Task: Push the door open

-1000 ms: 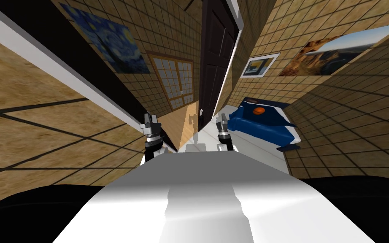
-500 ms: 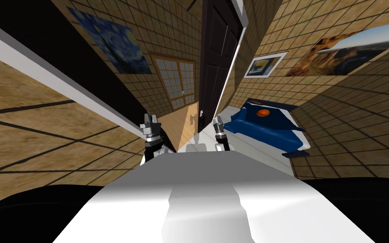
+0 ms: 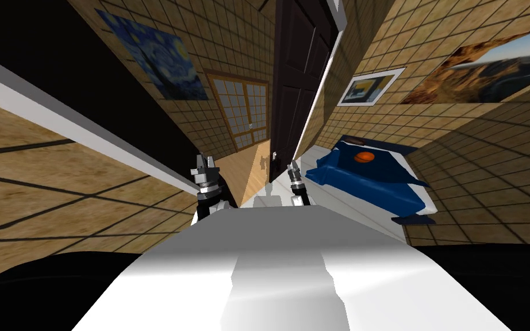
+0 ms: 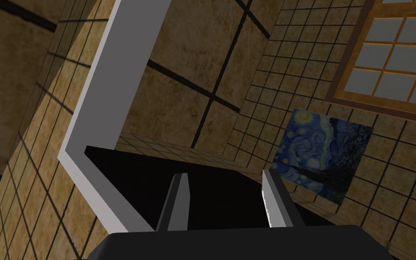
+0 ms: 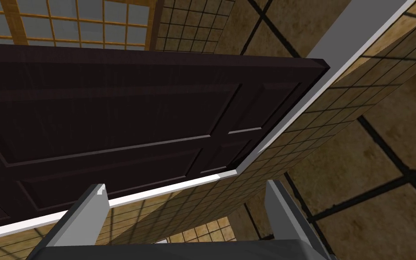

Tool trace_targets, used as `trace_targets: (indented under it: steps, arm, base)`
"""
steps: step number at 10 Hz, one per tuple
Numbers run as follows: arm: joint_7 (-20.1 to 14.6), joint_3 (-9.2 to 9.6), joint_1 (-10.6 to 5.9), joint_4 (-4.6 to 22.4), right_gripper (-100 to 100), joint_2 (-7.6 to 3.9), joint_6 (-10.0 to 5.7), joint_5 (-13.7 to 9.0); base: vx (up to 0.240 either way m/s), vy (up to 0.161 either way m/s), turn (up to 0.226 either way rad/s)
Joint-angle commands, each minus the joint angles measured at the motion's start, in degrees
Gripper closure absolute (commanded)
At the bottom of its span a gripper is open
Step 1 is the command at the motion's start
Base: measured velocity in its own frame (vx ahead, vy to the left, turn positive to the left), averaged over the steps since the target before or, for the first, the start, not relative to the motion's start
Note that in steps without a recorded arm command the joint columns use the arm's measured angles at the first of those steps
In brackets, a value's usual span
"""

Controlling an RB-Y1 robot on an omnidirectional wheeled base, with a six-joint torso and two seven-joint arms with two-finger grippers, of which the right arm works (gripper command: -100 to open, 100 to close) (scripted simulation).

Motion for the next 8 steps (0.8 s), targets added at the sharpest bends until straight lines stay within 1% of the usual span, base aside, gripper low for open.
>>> trace_targets:
  steps: [1, 2, 4, 8]
  arm:
    - [0.2, 0.48, -1.22, 2.9, -100, 0.08, -0.67, 0.0]
    - [0.2, 0.48, -1.22, 3.1, -100, 0.08, -0.67, 0.0]
    - [0.2, 1.04, -2.46, 6.2, -100, 0.05, -1.15, 0.0]
    - [0.3, 2.17, -4.94, 12.6, -100, 0.03, -2.12, -0.1]
  base:
    - [0.075, -0.107, 0.085]
    - [0.048, -0.063, 0.023]
    - [0.053, -0.057, 0.055]
    - [0.075, -0.097, 0.079]
